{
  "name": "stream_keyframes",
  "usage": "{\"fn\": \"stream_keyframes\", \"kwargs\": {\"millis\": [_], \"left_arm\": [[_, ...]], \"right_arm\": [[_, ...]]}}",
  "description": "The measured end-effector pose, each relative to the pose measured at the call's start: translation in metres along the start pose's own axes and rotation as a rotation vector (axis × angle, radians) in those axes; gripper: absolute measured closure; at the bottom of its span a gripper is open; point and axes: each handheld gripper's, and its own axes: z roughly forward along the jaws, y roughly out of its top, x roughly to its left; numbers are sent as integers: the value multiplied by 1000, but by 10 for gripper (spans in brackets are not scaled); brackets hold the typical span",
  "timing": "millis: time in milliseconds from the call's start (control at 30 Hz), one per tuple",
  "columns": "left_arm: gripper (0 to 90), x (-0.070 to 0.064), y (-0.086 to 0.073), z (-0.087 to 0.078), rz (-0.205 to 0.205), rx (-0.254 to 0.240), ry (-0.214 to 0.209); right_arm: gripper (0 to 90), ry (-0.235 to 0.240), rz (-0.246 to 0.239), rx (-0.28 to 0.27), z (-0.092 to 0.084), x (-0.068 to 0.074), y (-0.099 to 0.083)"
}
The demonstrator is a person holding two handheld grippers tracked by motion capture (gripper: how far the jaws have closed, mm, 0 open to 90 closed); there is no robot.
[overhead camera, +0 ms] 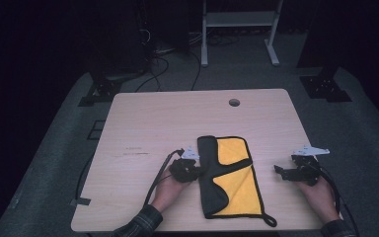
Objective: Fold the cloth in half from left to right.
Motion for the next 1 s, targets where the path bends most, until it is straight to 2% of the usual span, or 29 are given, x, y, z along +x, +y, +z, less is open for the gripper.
{"fn": "stream_keyframes", "kwargs": {"millis": [233,533,667,733,833,967,1000], "left_arm": [[837,20,-16,-23,-49,-13,13],[836,37,-30,-41,-78,-9,34],[827,40,-34,-44,-86,-13,42],[756,39,-36,-44,-74,-11,59],[537,40,-38,-49,-86,-7,74],[342,44,-48,-62,-91,-16,107],[277,44,-51,-64,-80,-13,121]], "right_arm": [[135,0,1,1,0,0,0],[134,0,0,0,0,0,0],[134,0,0,0,0,0,0],[134,1,0,0,0,0,0],[131,1,0,1,0,0,0],[130,1,-3,0,0,0,0],[130,1,-3,0,0,0,0]]}}
